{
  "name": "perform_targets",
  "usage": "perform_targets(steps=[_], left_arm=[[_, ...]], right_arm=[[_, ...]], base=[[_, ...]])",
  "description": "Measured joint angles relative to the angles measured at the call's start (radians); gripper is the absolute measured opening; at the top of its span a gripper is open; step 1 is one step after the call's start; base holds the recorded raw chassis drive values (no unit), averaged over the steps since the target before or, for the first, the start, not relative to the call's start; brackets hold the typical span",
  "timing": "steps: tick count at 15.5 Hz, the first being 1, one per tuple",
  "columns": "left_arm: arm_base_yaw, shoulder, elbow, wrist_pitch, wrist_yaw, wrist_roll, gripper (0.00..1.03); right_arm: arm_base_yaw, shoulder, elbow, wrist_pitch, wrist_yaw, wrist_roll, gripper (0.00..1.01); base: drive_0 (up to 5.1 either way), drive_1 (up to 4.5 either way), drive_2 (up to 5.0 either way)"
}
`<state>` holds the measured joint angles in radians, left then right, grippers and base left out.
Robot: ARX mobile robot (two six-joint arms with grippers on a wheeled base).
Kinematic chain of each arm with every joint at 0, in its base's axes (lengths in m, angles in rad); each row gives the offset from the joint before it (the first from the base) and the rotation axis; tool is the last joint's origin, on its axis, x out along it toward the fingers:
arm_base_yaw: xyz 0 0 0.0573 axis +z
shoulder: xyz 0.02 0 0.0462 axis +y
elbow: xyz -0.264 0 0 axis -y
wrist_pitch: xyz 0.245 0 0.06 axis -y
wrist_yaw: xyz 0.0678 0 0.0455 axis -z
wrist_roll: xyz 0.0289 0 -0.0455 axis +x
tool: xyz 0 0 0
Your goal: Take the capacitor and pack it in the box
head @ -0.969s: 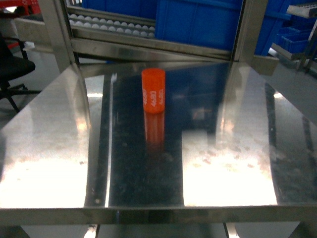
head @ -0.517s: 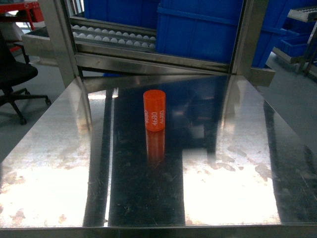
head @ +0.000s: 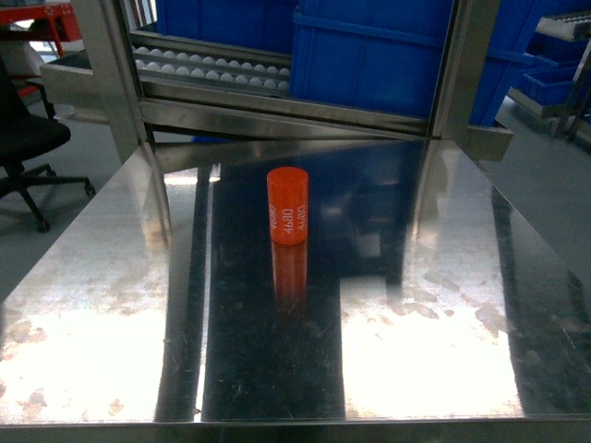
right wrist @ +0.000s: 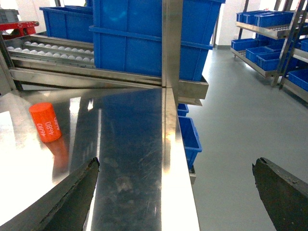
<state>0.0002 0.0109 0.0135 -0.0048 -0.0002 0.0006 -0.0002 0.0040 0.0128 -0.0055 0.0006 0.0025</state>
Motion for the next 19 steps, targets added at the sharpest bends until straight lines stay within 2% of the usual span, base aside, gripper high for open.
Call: perform_targets(steps=[1,2,3,5,8,10,11,13,15,19], left_arm=[[0.0,0.0,0.0,0.0,0.0,0.0,0.98],[-0.009,0.02,0.0,0.014,0.024,-0.023,0.98],[-0.087,0.156,0.002,0.175,0.008,-0.064,0.98],[-0.187,0.452,0.006,0.441,-0.003,-0.096,0.98],[-0.241,0.964,0.126,0.892,-0.016,-0.106,0.98],[-0.276,1.367,0.323,1.124,0.005,-0.074,0.98],[-0.291,1.551,0.429,1.116,0.021,-0.063,0.98],[-0.297,1.67,0.502,1.085,0.026,-0.056,0.98],[-0.318,1.934,0.725,1.009,0.02,-0.031,0.98],[-0.359,2.167,1.02,0.891,0.023,-0.021,0.98]], right_arm=[[0.0,0.0,0.0,0.0,0.0,0.0,0.98],[0.0,0.0,0.0,0.0,0.0,0.0,0.98],[0.0,0.0,0.0,0.0,0.0,0.0,0.98],[0.0,0.0,0.0,0.0,0.0,0.0,0.98],[0.0,0.0,0.0,0.0,0.0,0.0,0.98],[0.0,0.0,0.0,0.0,0.0,0.0,0.98],[0.0,0.0,0.0,0.0,0.0,0.0,0.98],[0.0,0.0,0.0,0.0,0.0,0.0,0.98],[0.0,0.0,0.0,0.0,0.0,0.0,0.98],[0.0,0.0,0.0,0.0,0.0,0.0,0.98]], base=[[0.0,0.0,0.0],[0.0,0.0,0.0],[0.0,0.0,0.0],[0.0,0.0,0.0],[0.0,0.0,0.0],[0.0,0.0,0.0],[0.0,0.0,0.0],[0.0,0.0,0.0],[0.0,0.0,0.0],[0.0,0.0,0.0]])
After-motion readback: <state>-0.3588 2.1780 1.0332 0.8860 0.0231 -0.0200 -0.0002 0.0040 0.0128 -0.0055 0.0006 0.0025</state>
